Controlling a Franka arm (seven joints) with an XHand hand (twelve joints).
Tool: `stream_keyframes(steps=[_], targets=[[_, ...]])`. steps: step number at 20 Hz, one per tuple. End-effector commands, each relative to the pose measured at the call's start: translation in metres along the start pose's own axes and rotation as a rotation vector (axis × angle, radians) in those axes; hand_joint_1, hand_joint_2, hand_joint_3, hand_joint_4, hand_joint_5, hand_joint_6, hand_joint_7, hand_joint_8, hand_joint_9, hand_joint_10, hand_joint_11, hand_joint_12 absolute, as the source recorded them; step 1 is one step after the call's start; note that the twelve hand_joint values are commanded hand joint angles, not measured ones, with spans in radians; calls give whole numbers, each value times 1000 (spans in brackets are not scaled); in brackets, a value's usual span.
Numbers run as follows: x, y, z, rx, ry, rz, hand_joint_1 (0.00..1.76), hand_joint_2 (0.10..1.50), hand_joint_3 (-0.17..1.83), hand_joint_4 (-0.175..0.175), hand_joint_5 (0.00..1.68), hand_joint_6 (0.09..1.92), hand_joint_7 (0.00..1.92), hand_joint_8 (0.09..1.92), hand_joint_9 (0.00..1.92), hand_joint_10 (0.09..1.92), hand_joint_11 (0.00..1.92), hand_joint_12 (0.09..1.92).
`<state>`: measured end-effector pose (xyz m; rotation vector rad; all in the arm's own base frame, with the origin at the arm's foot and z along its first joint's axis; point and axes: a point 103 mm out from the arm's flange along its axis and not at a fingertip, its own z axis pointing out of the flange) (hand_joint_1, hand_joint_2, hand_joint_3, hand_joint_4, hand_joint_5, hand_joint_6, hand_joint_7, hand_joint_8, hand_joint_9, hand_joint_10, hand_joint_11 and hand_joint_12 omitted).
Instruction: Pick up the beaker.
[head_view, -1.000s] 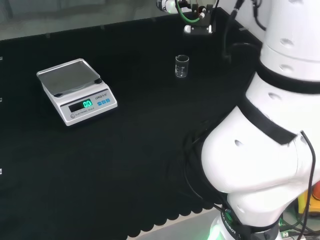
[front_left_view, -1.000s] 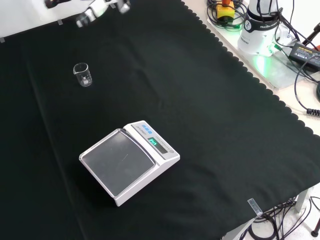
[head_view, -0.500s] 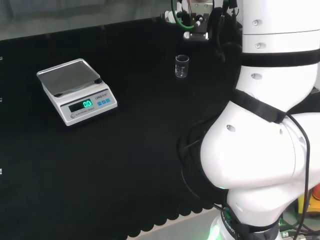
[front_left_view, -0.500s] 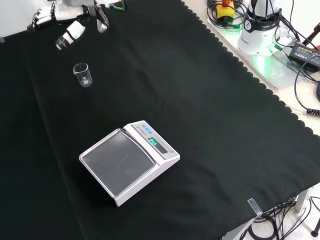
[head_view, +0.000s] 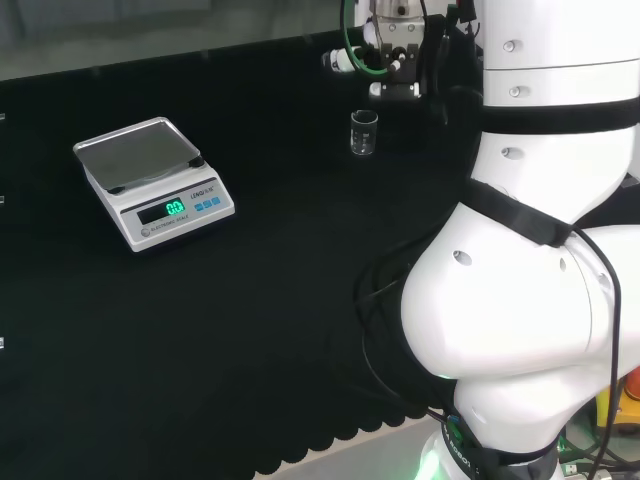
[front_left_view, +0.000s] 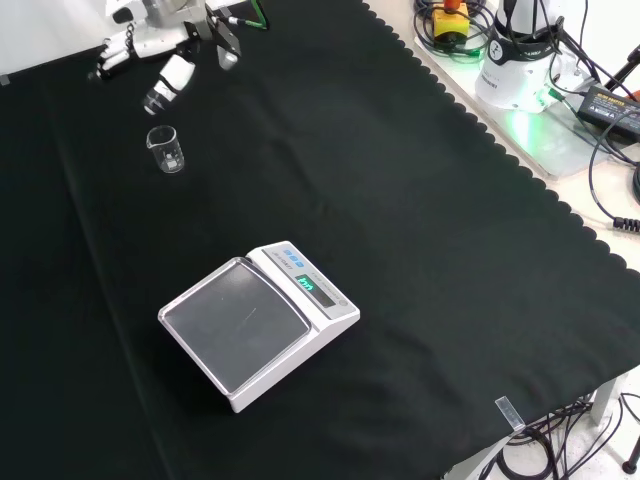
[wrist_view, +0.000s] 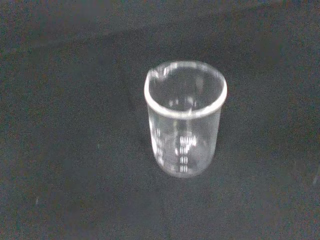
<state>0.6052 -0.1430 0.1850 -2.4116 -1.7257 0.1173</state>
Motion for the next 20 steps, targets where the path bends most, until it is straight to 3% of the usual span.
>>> stream_keyframes(steps=[1, 9, 10, 11, 20], targets=[[4, 1, 41, 38, 55, 12, 170, 955, 88, -53, 251, 87, 78, 854, 155, 898, 69, 1546], [9, 14, 91, 115, 141, 51, 174, 952, 85, -55, 256, 87, 88, 866, 165, 910, 72, 1548], [9, 15, 93, 118, 141, 87, 174, 952, 85, -55, 256, 87, 88, 867, 164, 910, 73, 1548], [7, 16, 95, 122, 144, 95, 175, 952, 85, -55, 256, 87, 88, 868, 163, 911, 73, 1548], [-6, 18, 107, 180, 130, 77, 174, 950, 83, -55, 257, 87, 85, 874, 160, 917, 75, 1547]])
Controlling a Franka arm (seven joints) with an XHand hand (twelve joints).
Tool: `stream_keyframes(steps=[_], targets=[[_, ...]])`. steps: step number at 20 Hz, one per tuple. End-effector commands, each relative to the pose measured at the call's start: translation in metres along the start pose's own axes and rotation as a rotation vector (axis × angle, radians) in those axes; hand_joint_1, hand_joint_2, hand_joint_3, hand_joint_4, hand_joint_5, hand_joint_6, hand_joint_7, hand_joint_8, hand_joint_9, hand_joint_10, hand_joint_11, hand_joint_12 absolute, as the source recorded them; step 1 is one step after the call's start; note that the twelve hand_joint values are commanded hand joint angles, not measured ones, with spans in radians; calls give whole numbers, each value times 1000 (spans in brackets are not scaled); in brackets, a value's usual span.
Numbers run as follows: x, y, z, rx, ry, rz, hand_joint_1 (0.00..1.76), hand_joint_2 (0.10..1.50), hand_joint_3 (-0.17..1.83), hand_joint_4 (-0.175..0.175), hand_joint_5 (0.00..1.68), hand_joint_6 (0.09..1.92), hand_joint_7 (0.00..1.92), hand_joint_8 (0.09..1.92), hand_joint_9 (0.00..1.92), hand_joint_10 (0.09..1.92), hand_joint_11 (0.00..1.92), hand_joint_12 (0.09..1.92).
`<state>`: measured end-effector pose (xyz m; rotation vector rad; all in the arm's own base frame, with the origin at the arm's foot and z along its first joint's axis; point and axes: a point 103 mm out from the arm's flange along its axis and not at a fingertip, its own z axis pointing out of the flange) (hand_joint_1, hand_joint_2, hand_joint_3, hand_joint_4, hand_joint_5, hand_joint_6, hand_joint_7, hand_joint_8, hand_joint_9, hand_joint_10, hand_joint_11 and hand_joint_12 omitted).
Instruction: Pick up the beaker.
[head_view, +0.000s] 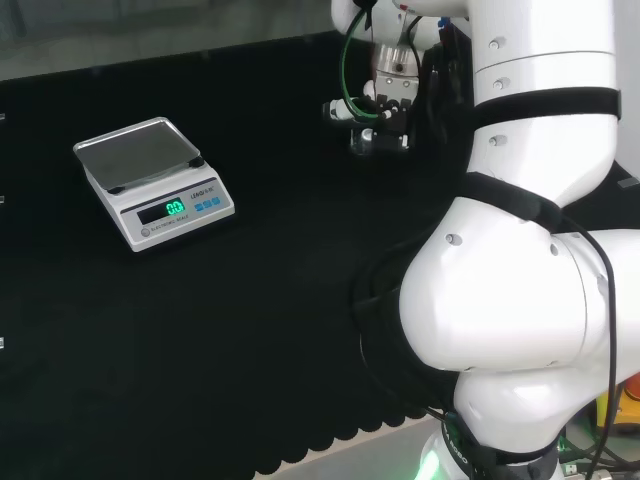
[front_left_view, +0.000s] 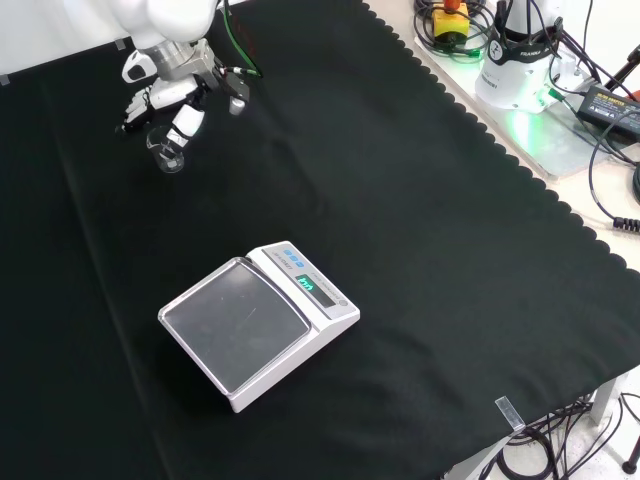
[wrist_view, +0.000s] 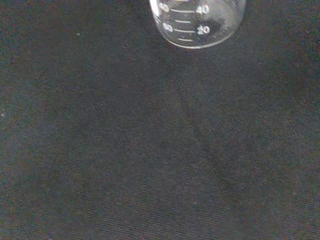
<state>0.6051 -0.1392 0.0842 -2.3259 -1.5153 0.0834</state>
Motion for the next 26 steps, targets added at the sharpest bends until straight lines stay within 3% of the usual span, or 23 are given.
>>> stream_keyframes(steps=[1, 11, 21, 24, 26], targets=[[-8, 2, 8, 40, -8, 1, 174, 950, 83, -55, 257, 87, 85, 875, 159, 917, 76, 1547], [-4, 1, 27, 67, -94, -2, 201, 947, 78, -60, 267, 87, 132, 903, 268, 927, 188, 1525], [-7, 11, 30, -17, -154, 13, 424, 957, 79, -100, 529, 96, 644, 870, 841, 725, 566, 1366], [-9, 14, 30, -47, -168, 19, 502, 968, 89, -100, 609, 199, 769, 833, 970, 663, 652, 1318], [-9, 14, 29, -86, -180, 14, 559, 973, 101, -100, 643, 401, 874, 794, 1063, 608, 707, 1292]])
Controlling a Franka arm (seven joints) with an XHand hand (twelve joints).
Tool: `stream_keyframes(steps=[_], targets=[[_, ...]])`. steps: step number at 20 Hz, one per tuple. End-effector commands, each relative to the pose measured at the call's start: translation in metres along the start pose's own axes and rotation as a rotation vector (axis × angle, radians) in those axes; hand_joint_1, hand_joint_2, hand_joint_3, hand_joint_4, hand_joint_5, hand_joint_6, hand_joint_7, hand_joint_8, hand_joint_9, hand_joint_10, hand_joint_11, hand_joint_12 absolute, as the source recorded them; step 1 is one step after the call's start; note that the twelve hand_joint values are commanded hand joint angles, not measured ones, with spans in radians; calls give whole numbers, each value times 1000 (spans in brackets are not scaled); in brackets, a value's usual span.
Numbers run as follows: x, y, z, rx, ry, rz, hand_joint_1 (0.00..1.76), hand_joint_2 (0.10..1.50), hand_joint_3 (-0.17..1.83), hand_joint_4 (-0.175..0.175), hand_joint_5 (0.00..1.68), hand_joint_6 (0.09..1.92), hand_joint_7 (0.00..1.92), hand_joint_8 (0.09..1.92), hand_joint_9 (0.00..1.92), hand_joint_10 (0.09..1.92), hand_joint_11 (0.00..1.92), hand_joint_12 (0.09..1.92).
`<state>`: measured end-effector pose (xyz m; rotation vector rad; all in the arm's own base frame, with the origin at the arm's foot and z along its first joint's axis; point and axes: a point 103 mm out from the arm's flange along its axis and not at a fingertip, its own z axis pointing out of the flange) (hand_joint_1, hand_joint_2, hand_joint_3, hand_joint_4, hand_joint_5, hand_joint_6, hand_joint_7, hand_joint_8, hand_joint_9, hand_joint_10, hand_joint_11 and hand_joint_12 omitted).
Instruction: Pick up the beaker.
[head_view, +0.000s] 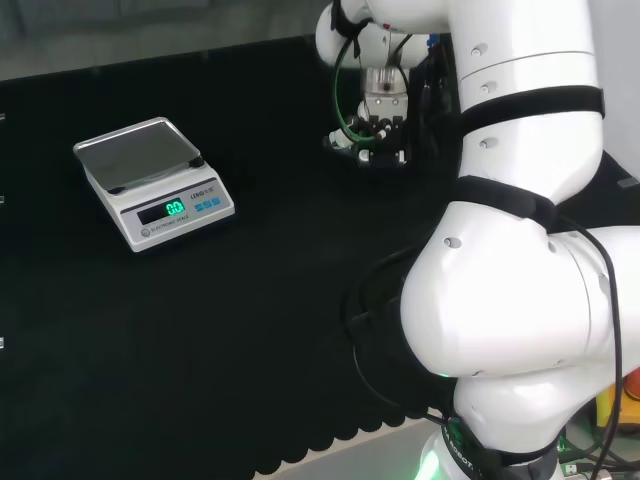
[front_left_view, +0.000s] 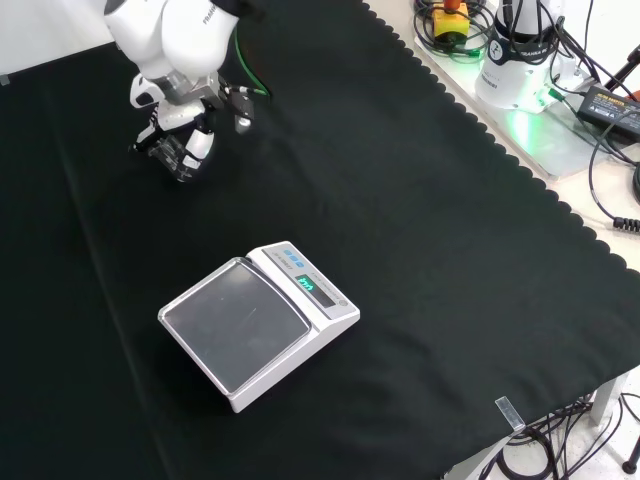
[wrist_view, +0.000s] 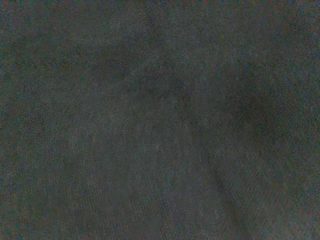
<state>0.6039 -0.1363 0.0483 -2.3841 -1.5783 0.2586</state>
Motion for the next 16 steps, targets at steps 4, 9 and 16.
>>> stream_keyframes(steps=[4, 9, 16], targets=[[-5, 2, -7, -176, -50, -8, 691, 970, 143, -109, 900, 680, 1162, 707, 1300, 525, 824, 1238], [2, -8, -22, -295, -89, -40, 1042, 909, 258, 151, 1147, 750, 1500, 508, 1575, 409, 961, 1166], [-25, -54, -95, -453, -48, -79, 1126, 661, 691, 125, 1237, 755, 1720, 294, 1763, 265, 1138, 1052]])
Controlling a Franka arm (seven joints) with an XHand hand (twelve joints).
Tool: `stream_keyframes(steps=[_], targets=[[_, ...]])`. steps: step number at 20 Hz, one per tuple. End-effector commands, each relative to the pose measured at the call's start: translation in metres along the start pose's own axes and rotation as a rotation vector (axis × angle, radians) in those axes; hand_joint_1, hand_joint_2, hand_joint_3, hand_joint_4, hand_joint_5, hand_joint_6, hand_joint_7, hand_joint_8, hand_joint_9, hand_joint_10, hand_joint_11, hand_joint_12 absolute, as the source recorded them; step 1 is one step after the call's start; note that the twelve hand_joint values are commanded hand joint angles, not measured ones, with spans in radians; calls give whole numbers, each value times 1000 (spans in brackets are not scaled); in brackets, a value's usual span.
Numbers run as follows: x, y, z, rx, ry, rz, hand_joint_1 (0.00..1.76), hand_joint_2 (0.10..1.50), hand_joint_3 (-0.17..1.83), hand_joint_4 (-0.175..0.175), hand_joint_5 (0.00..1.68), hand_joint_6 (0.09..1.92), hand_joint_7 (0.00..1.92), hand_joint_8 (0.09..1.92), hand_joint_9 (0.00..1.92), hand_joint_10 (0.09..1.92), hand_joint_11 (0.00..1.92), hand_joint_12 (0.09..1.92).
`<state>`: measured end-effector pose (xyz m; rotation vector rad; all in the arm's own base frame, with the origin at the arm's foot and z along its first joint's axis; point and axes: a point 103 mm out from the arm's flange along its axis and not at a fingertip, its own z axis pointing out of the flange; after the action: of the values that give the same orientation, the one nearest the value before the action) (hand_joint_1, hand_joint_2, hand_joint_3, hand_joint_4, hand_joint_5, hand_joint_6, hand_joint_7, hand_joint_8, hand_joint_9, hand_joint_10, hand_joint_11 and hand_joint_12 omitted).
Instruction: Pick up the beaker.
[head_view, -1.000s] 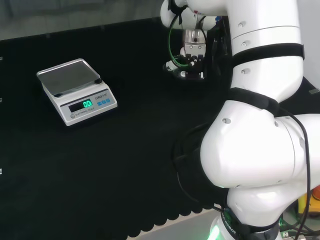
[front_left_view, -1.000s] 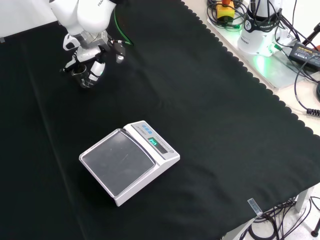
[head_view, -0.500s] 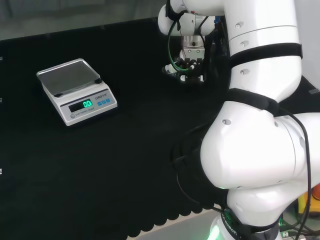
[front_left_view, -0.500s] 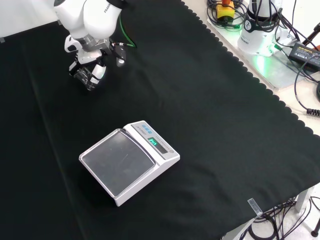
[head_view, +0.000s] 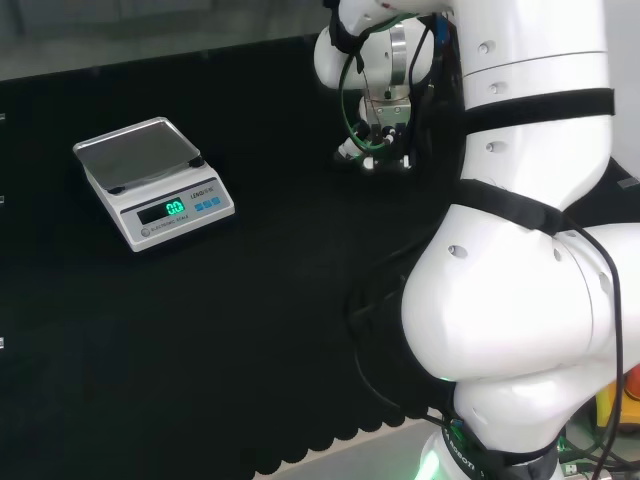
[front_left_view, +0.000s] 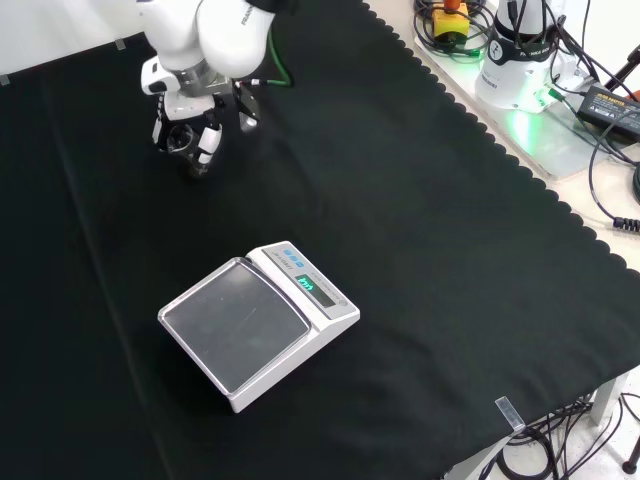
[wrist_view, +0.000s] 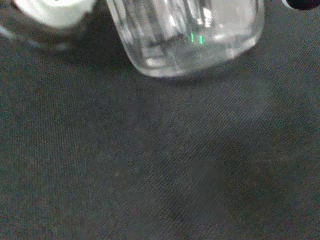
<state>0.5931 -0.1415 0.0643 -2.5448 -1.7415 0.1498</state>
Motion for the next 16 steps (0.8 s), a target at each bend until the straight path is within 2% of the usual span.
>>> stream_keyframes(steps=[1, 6, 8, 10, 12, 14, 16], targets=[[-24, -27, -101, -257, 21, -57, 1130, 652, 708, 111, 1240, 758, 1728, 285, 1772, 255, 1156, 1040], [-50, -51, -157, -355, 156, -73, 1147, 627, 750, 53, 1248, 764, 1758, 247, 1807, 210, 1218, 994], [-67, -63, -180, -399, 246, -82, 1152, 620, 761, 33, 1252, 762, 1768, 233, 1818, 193, 1232, 981], [-82, -75, -204, -430, 354, -71, 1154, 618, 765, 25, 1253, 761, 1773, 227, 1823, 186, 1239, 978], [-102, -86, -226, -437, 453, -57, 1155, 617, 766, 22, 1254, 762, 1777, 225, 1826, 183, 1246, 977], [-124, -96, -247, -434, 527, -44, 1156, 616, 768, 19, 1255, 762, 1779, 224, 1829, 181, 1252, 977], [-146, -105, -263, -457, 579, -9, 1159, 609, 778, 6, 1258, 761, 1786, 216, 1836, 173, 1266, 963]])
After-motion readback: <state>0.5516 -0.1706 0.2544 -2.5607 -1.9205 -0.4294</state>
